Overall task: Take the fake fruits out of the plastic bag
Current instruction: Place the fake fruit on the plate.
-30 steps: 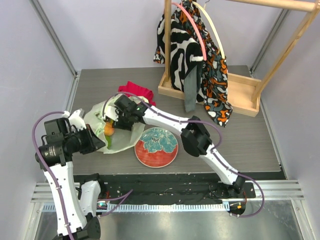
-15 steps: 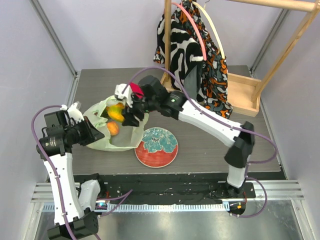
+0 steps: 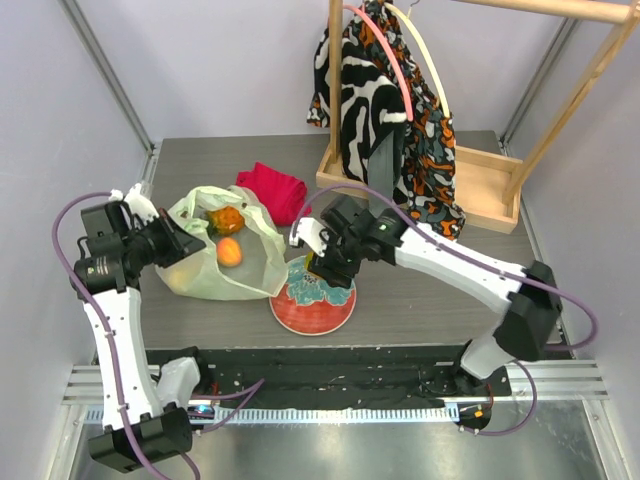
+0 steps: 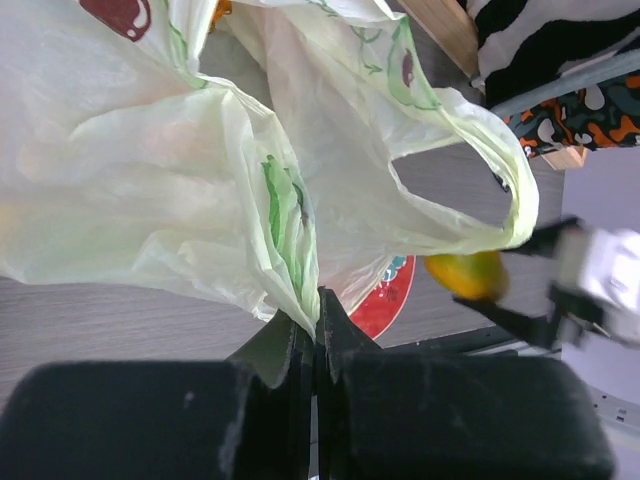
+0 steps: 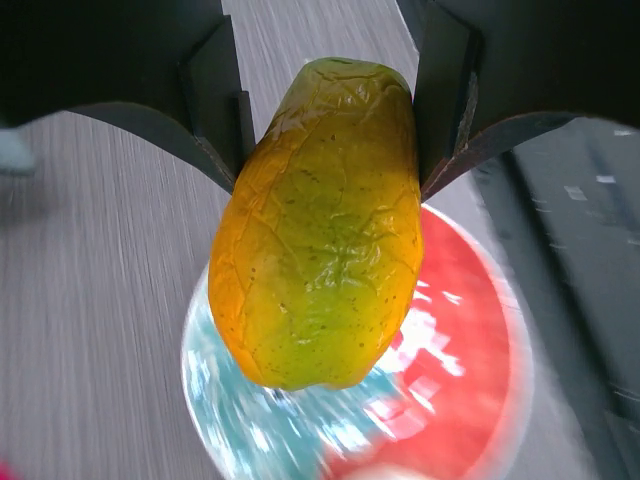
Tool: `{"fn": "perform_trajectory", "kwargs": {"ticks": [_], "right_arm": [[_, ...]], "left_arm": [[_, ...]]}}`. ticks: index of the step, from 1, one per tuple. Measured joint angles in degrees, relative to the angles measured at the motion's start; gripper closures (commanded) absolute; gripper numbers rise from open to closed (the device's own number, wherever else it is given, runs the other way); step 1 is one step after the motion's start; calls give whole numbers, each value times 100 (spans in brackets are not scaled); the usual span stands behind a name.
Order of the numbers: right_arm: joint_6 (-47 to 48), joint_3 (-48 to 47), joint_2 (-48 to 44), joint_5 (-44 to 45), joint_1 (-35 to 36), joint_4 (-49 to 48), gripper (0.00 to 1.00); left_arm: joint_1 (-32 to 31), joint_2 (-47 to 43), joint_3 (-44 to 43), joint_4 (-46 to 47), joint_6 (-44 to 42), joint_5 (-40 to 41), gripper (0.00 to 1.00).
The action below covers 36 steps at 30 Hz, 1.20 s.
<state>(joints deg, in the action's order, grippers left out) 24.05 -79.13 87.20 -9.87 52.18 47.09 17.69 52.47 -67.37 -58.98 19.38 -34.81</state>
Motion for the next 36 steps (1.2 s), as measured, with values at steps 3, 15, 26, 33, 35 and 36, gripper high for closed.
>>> {"fn": "perform_trajectory", "kwargs": {"ticks": [3,15,26,33,35,36], "right_arm": [[90,175,577,439,-210,-105,78],[481,-179,2085,920,-376,-986,62],[317,94,1825,302,-273,-813,0],[144,-1784,841,-656,-197,-258,8],[-111,-2573,688,-927,-90,-632,15],[-212,-2796,664,-1023,-39,-811,18]], "left_arm": [[0,-144,-4,-9,-22,-26,100],[2,-304,-675,-682,-1814,1010,100],[7,-229,-675,-1425,-3110,2068,100],[7,-205,-695,-1644,-3281,1860,100],[7,-232,-789,-1740,-3333,1600,100],[7,-251,-841,-1764,-3340,1504,100]]}}
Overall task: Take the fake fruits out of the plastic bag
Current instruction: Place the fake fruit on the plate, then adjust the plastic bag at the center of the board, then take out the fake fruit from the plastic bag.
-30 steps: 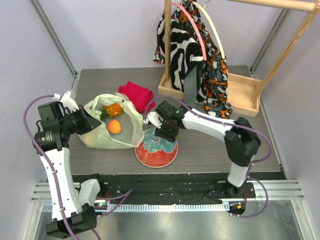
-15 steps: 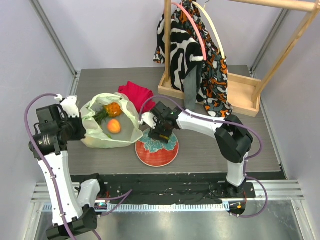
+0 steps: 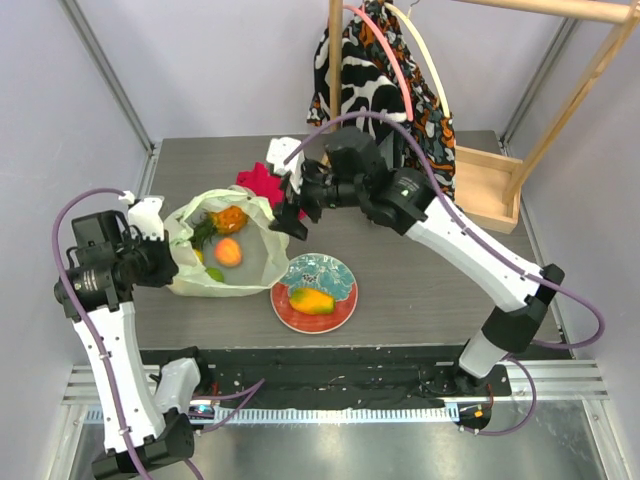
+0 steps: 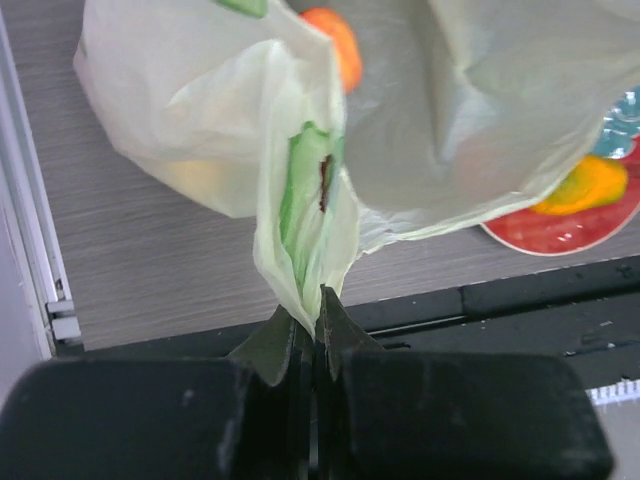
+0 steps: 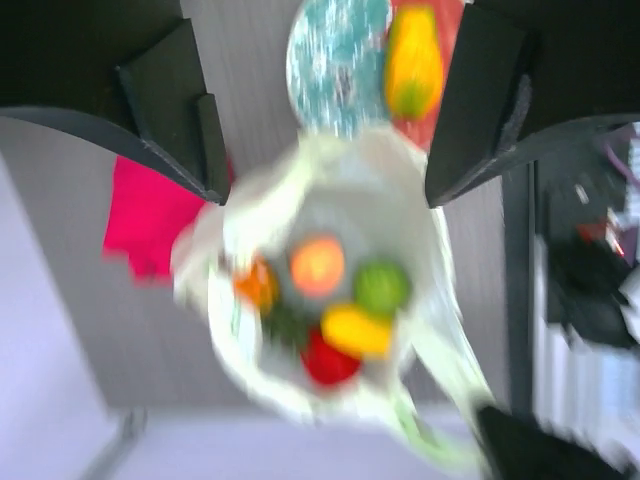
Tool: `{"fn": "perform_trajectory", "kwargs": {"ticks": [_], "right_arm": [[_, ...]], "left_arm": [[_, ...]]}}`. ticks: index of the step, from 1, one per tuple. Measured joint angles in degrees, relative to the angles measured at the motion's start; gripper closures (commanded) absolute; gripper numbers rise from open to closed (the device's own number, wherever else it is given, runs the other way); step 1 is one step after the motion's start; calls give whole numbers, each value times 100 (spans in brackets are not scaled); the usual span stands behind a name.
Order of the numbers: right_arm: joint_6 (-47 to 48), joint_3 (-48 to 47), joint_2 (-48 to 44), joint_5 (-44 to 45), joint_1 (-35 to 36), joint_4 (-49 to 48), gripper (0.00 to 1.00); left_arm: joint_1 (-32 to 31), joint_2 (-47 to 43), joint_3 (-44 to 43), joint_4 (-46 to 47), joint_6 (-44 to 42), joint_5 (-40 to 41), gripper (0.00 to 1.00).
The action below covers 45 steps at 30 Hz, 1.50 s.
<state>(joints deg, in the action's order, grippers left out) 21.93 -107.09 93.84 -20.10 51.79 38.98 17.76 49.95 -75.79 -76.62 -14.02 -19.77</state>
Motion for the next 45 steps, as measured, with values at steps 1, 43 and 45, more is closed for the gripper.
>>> {"fn": "perform_trajectory", "kwargs": {"ticks": [1,43,45], "right_arm": [[-142,-275,-11,-157,90,-258,25],[-2924,-304,3604,1982,1036,-1993,14],[-2970,-446,3733,2006,1058,-2120,14]], "left_arm": [[0,-15,-90,-42,-4,-122,100],[0,-1187,898,-144,-2350,835,100],[0,-1296,988,-144,-2422,887,100]]}}
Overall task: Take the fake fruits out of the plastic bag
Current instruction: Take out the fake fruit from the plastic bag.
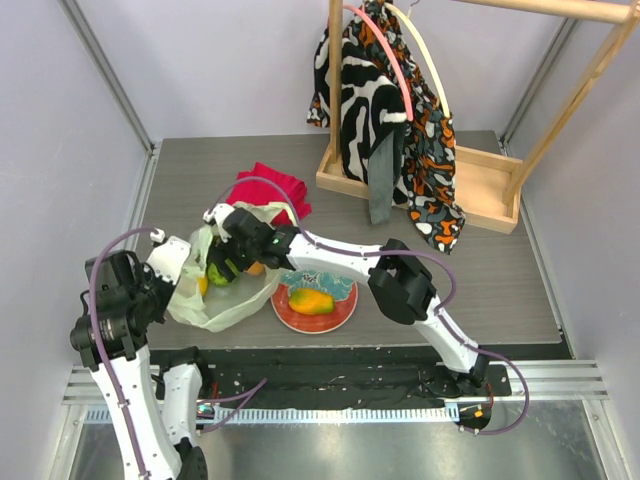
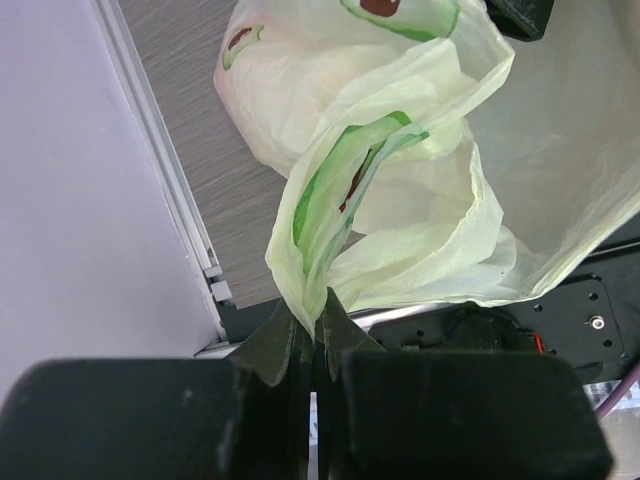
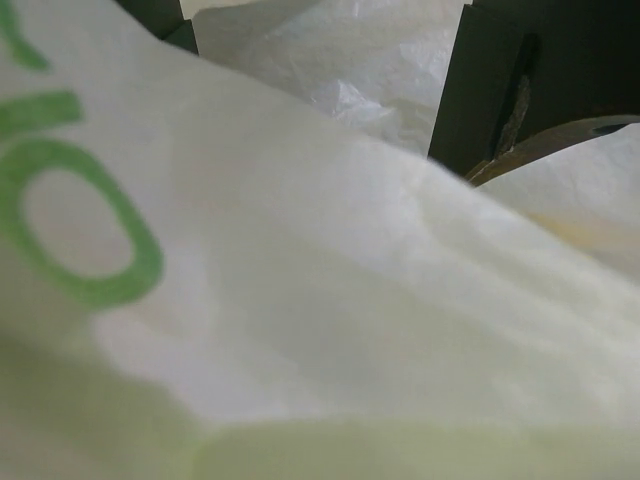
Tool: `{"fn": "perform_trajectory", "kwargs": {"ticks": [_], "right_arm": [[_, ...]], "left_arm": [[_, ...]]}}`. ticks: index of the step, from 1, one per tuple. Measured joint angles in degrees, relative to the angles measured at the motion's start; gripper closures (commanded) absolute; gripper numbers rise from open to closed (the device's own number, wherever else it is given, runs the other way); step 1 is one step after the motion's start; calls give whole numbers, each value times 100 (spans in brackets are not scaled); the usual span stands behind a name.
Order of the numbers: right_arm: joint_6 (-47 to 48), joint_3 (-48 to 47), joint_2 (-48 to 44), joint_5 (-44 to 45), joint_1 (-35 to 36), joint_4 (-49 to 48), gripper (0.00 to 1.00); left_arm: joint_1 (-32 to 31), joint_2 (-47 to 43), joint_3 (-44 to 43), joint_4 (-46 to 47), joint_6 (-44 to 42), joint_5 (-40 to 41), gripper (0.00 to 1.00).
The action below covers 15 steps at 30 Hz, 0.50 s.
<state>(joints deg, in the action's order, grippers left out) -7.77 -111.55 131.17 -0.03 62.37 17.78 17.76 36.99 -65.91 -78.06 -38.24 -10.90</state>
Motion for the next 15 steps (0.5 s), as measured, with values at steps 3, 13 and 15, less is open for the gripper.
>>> {"fn": "perform_trajectory", "kwargs": {"ticks": [3,13,15], "right_arm": [[-4,-52,55,118,37,-15,14],[9,-286,319,-439,61,-116,10],[9,-452,518,-522,70,-133,11]], "left_arm": [[0,-48,101,-2,-28,44,100],[0,-48,205,0,-61,39,100],[0,-48,205,0,-59,37,100]]}}
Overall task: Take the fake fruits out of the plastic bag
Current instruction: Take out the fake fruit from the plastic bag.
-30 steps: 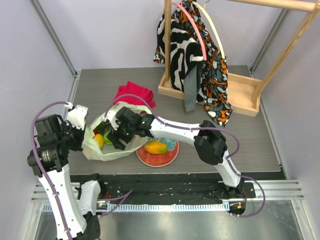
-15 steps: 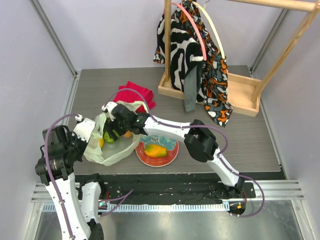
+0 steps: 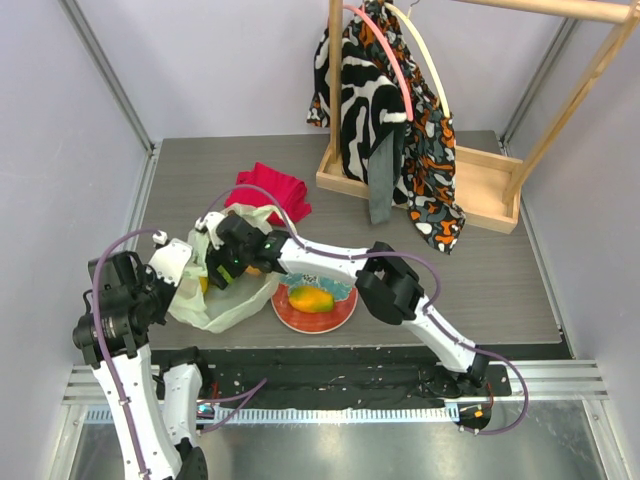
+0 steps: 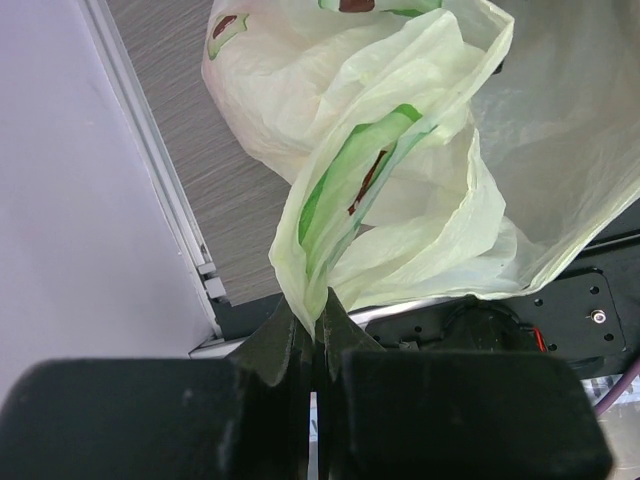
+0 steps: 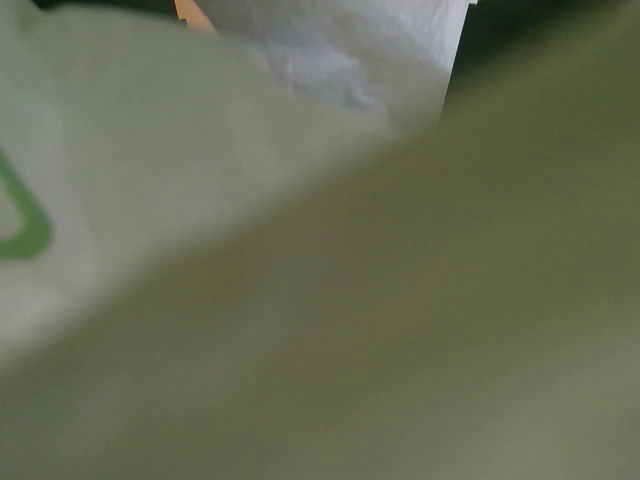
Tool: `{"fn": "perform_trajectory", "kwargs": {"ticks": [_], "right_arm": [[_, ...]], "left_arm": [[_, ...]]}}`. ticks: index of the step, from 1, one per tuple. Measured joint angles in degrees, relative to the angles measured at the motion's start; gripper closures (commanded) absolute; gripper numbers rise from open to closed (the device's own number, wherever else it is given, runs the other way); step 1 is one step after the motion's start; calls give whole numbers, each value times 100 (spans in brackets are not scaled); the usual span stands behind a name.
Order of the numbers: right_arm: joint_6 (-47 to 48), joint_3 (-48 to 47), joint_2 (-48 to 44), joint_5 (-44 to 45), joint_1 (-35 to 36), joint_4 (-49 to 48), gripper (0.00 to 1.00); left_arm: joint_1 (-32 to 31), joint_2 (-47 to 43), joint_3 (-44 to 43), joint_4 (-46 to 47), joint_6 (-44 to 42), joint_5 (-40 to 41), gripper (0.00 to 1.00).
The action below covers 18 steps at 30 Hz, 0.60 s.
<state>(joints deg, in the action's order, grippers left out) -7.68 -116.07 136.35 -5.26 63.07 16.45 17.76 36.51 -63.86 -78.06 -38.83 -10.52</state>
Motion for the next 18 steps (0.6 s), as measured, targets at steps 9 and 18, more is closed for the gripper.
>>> {"fn": "perform_trajectory", "kwargs": {"ticks": [9,18], "right_arm": [[72,-442,492,70,20,-7,58],[933,627,-909,-1051,-177,697,59]], "left_arm": [[0,-52,13,4,2,2,100],[-2,-101,243,-4,302,-203,100]]}}
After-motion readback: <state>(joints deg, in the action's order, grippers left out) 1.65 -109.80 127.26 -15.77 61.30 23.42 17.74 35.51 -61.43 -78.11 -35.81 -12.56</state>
